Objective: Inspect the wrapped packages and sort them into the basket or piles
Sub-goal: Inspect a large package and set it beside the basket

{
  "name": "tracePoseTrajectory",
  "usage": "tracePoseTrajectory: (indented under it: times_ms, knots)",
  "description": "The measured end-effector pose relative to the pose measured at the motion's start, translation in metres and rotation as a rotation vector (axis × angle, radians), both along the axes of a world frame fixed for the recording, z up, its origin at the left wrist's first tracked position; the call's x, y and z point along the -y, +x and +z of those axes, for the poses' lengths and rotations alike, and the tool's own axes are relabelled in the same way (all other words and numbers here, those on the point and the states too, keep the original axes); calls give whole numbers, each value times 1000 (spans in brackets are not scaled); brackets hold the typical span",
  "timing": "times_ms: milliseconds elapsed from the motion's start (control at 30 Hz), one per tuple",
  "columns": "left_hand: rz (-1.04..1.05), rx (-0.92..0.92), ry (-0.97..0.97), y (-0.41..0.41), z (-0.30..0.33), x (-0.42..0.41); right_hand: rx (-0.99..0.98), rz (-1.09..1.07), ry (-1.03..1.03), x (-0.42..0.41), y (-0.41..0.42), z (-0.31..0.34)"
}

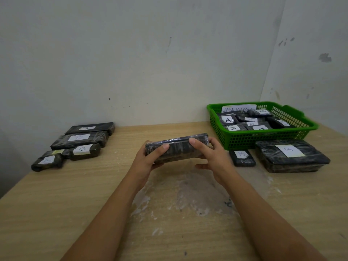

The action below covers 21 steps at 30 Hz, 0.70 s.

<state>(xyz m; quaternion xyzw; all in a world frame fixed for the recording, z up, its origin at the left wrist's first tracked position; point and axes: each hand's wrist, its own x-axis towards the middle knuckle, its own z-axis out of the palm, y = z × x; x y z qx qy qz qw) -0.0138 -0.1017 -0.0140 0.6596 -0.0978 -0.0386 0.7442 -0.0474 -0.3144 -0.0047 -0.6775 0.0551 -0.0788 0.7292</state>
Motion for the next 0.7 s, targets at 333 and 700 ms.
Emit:
tracePoseTrajectory:
  times_ms: [333, 700]
  knots:
    - [31, 82, 23, -7, 3, 6, -6, -58, -41, -5, 3, -6]
    - [15, 89, 70, -11, 4, 9, 9, -106, -128, -9, 6, -13]
